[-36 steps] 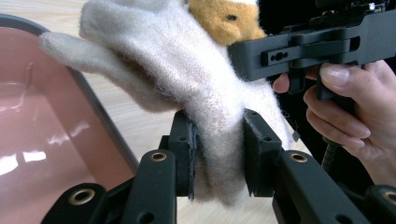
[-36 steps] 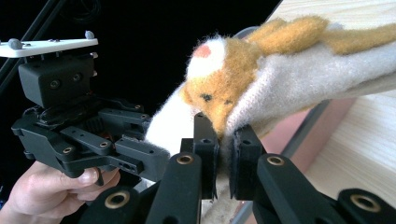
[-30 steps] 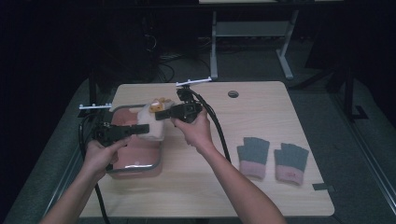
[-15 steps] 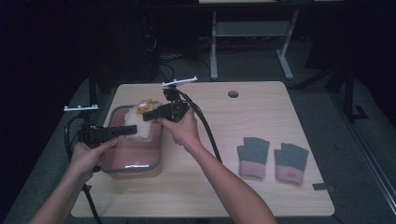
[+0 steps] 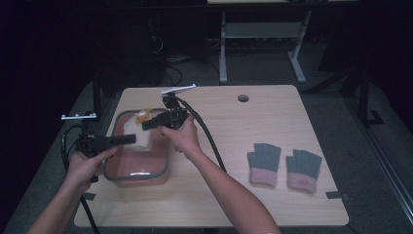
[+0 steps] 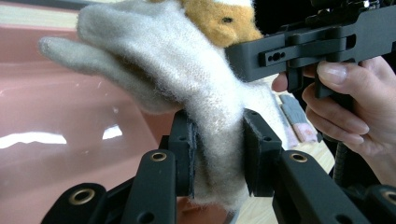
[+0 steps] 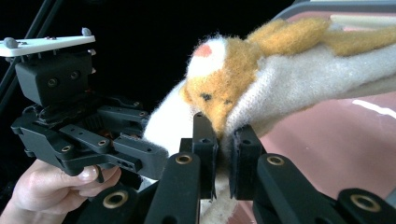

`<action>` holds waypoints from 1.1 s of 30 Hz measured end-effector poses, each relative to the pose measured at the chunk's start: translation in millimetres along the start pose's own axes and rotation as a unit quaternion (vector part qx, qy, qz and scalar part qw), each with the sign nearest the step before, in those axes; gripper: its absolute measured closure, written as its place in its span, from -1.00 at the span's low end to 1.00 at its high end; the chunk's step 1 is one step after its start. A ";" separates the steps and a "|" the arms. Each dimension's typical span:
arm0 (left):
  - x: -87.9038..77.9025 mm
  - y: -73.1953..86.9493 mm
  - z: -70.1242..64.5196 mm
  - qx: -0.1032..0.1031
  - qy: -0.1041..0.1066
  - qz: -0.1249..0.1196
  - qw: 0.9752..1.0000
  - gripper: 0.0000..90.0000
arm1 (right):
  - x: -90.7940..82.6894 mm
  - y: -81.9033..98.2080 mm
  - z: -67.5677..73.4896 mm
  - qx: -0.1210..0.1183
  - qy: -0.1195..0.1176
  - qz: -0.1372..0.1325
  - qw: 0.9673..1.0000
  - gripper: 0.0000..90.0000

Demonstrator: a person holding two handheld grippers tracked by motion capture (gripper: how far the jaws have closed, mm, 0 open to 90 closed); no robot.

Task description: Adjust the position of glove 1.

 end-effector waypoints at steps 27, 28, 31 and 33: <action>23.6 30.8 38.7 -0.023 -0.056 0.063 0.996 0.51 | 44.1 25.4 -43.8 0.020 0.046 0.066 0.997 0.84; 24.3 31.7 38.9 -0.022 -0.058 0.065 0.996 0.51 | 45.2 26.6 -44.8 0.020 0.053 0.073 0.996 0.84; 26.8 35.9 40.3 -0.021 -0.065 0.075 0.995 0.51 | 47.2 29.1 -46.9 0.017 0.065 0.084 0.994 0.83; 28.2 38.1 41.6 -0.022 -0.071 0.082 0.994 0.51 | 48.5 30.7 -47.2 0.017 0.071 0.092 0.993 0.82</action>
Point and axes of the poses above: each handheld gripper's, and its own axes: x roughly forward along the jaws, y roughly out of its underside, z roughly to its left, the point moved 6 cm from there along x, roughly forward along the jaws, and after that the axes turned 6 degrees about -z, right-handed, at the moved point
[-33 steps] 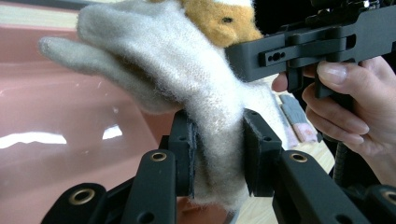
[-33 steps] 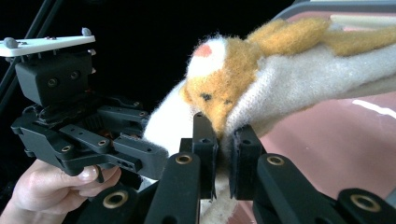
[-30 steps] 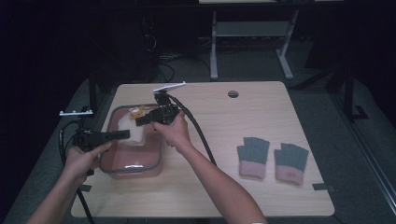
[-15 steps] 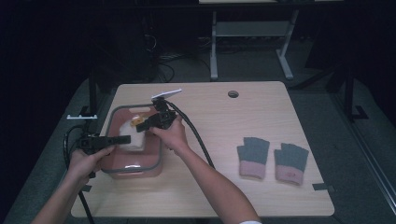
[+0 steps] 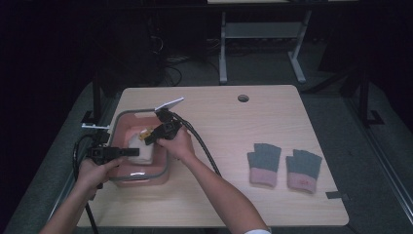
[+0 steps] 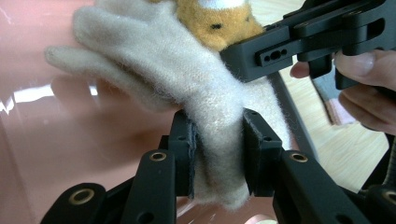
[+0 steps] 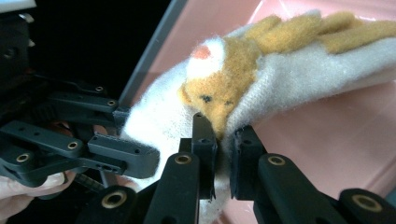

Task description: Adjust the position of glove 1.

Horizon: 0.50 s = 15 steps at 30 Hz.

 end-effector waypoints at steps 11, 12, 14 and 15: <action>8.7 7.7 3.9 -0.006 -0.024 0.025 0.999 0.51 | -0.4 5.0 -3.5 -0.017 0.039 0.030 0.999 0.65; 9.8 8.2 4.0 -0.009 -0.026 0.025 0.999 0.51 | -1.2 5.3 -3.5 -0.018 0.039 0.032 0.999 0.64; 9.7 8.8 5.6 -0.005 -0.032 0.031 0.999 0.51 | -2.7 6.4 -3.3 -0.020 0.044 0.037 0.998 0.61; 10.0 9.0 6.3 -0.004 -0.036 0.033 0.999 0.51 | -3.4 6.9 -3.5 -0.019 0.044 0.039 0.998 0.60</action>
Point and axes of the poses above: each handheld gripper's, and its own axes: x roughly forward along the jaws, y roughly out of its underside, z roughly to its left, the point moved 6 cm from there along x, roughly forward along the jaws, and after that the axes turned 6 degrees about -z, right-handed, at the moved point
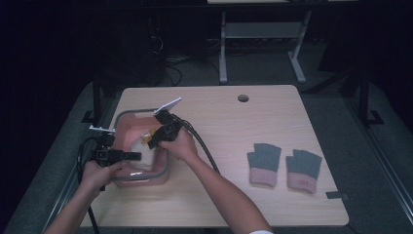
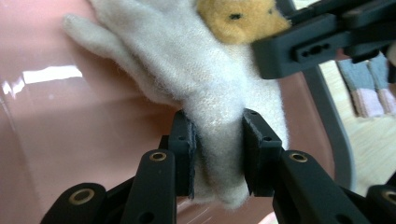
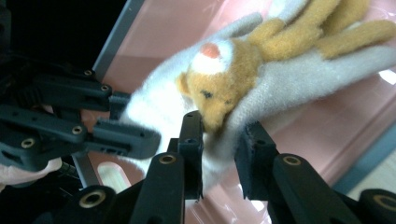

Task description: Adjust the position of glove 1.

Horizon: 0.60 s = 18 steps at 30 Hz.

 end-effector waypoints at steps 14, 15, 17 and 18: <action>3.9 6.1 5.8 0.001 -0.026 0.022 0.999 0.47 | -23.1 -1.0 -3.2 -0.001 0.003 -0.019 1.000 0.57; 3.9 6.3 6.0 0.003 -0.032 0.023 0.999 0.46 | -24.1 -0.7 -2.7 0.002 0.003 -0.018 1.000 0.57; 2.5 5.7 5.7 0.006 -0.037 0.025 0.999 0.38 | -25.8 -0.7 -2.8 0.002 0.000 -0.022 1.000 0.57; 1.4 4.9 5.3 0.006 -0.042 0.024 0.999 0.36 | -27.3 -0.4 -2.7 0.004 -0.001 -0.023 1.000 0.57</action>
Point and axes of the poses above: each handheld gripper's, and its own axes: x roughly forward along the jaws, y roughly out of its underside, z roughly to its left, the point moved 6 cm from there along x, roughly forward along the jaws, and after that the axes turned 6 degrees about -z, right-handed, at the moved point
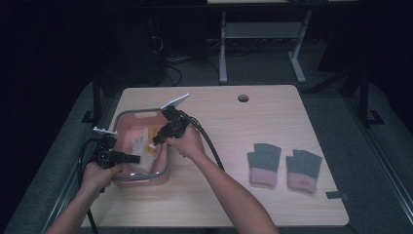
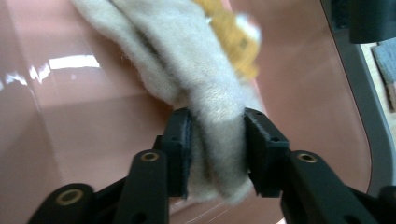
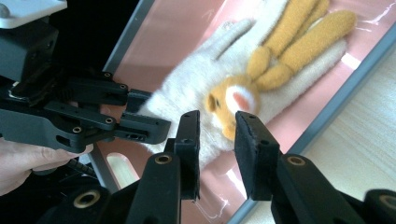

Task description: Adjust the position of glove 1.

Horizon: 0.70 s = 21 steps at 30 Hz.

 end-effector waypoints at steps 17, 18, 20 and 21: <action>4.0 -5.2 -4.5 0.036 -0.035 0.026 0.998 0.51 | -16.7 3.6 -2.7 0.003 -0.019 -0.020 1.000 0.56; 6.7 -4.4 -4.8 0.039 -0.040 0.033 0.998 0.51 | -17.5 3.5 -2.9 0.002 -0.019 -0.023 1.000 0.56; 11.4 -2.7 -5.5 0.036 -0.039 0.039 0.998 0.48 | -20.1 3.8 -2.9 0.002 -0.020 -0.025 1.000 0.56; 11.5 -3.2 -5.8 0.036 -0.037 0.036 0.998 0.46 | -21.0 3.9 -2.8 0.003 -0.021 -0.025 0.999 0.55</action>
Point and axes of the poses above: each handheld gripper's, and its own axes: x roughly forward along the jaws, y roughly out of its underside, z roughly to its left, the point moved 6 cm from there along x, roughly forward along the jaws, and after that the axes turned 6 degrees about -z, right-handed, at the moved point
